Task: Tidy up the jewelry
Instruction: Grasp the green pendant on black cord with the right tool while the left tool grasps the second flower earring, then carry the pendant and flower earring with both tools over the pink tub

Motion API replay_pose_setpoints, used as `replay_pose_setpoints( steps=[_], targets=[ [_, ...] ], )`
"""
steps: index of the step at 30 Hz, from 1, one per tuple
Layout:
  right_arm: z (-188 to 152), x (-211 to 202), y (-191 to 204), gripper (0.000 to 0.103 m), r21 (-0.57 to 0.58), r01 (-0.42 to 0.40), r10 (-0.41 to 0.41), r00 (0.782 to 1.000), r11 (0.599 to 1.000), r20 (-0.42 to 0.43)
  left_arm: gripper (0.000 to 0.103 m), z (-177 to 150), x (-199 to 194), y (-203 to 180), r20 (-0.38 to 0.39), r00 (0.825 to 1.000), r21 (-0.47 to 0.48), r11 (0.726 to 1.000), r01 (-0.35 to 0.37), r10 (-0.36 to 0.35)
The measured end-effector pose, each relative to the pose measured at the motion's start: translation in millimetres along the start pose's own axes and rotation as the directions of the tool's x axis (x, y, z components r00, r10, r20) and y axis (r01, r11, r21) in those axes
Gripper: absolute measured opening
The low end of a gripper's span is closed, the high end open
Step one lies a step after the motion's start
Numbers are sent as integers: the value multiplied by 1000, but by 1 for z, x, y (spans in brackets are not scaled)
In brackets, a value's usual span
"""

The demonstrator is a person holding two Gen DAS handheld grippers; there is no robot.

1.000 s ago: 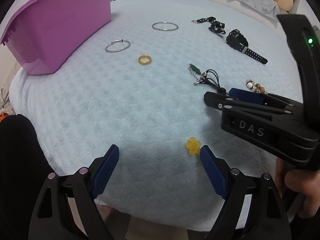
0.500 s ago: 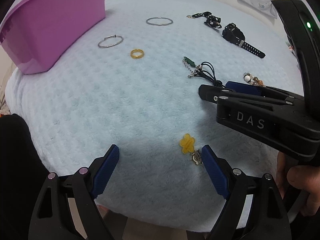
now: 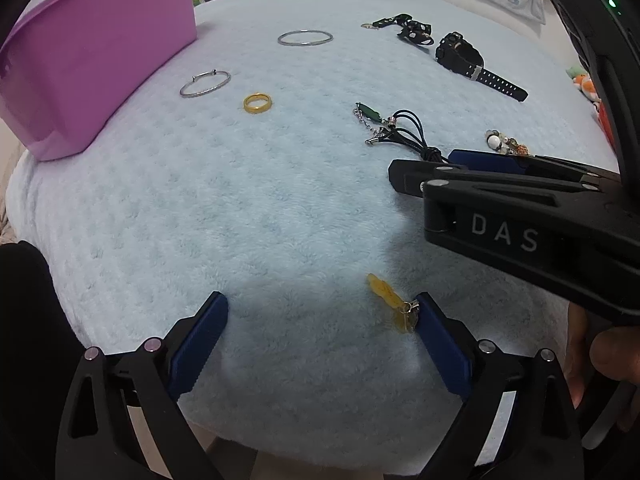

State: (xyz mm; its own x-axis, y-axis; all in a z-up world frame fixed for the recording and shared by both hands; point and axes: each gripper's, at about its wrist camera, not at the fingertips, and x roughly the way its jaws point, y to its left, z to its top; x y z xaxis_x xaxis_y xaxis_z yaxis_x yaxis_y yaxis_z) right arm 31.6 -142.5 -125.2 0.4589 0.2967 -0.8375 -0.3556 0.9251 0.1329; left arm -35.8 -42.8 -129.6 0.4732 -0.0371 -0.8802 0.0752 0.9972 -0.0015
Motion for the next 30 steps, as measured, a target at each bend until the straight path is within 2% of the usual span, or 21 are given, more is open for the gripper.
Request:
replay_pose_setpoints(
  steps=[4,5,6,7,8,9,10,11,12,14,19,30],
  targets=[
    [-1,-1,0,33,-15,38,-38,999,999,0,76,0,-3,3,5,1000,-2,1000,14,-14],
    [-1,-1,-2,21,-14,44,-44,999,999,0,68,1,-4,4,8,1000,-1,1000,19,-19],
    [-2,-3,-4,14,-9,53,-53,999,999,1,62,1,-6,5,11,1000,2,1000,25,-25],
    [-2,-4,-6,11,-4,53,-53,999,999,2,59,2,-8,6,13,999,3,1000,31,-31],
    [-2,-4,-7,8,1,56,-56,998,998,5,51,2,-8,7,15,999,4,1000,30,-30],
    [-3,-5,-8,8,3,57,-57,998,998,6,37,3,-9,7,16,999,5,999,39,-39],
    [-4,-5,-8,8,5,58,-58,998,998,11,33,4,-10,7,14,998,13,998,62,-62],
    [-5,-6,-7,8,3,62,-62,998,998,17,22,5,-12,6,18,998,29,998,54,-55],
    [-5,-7,-6,8,0,67,-67,998,998,22,19,6,-12,5,16,998,39,997,61,-61],
    [-7,-10,-5,7,4,69,-69,997,998,33,14,9,-12,8,9,996,48,995,86,-86],
    [-8,-22,-12,7,70,27,-32,997,997,66,13,16,-14,19,3,989,38,988,146,-147],
    [0,-66,-14,7,192,-52,18,984,980,175,12,48,-37,53,84,989,-3,992,126,-125]
  ],
)
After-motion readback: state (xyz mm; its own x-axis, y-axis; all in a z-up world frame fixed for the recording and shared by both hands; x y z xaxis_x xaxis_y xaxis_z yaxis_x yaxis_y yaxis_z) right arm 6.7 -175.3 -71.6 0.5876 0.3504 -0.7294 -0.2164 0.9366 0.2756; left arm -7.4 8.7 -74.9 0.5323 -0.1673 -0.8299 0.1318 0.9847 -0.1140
